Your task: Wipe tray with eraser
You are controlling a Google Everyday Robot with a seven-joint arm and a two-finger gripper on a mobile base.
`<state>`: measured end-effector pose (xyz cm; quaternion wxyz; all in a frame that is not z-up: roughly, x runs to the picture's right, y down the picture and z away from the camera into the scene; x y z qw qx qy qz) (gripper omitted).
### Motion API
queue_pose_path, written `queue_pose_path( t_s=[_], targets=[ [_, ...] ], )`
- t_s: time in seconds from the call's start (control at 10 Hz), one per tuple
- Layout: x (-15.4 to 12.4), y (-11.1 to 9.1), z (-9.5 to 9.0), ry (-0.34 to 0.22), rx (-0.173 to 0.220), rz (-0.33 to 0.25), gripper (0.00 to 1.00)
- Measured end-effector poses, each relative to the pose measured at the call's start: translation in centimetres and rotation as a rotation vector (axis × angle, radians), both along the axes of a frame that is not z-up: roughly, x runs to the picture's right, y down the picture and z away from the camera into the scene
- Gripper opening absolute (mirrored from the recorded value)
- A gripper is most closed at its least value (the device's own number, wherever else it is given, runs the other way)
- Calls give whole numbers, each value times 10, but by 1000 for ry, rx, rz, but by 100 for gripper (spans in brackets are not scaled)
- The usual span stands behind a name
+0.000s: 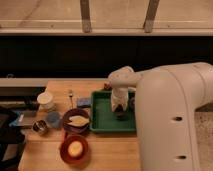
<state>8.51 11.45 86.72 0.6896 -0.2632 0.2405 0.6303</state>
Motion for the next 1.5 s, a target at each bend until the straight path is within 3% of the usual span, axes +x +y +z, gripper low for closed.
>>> queue_pose_path(
  t_s=[0.2, 0.4, 0.6, 0.9, 1.2, 1.5],
  targets=[
    [-23, -4, 5, -36, 0, -23, 17],
    [-30, -2, -10, -72, -2, -30, 17],
    [-16, 1, -34, -82, -21, -36, 17],
    [19, 8, -50, -49, -59, -18, 17],
    [24, -2, -41, -43, -59, -15, 17],
    [-15, -19, -18, -79, -60, -46, 17]
  ],
)
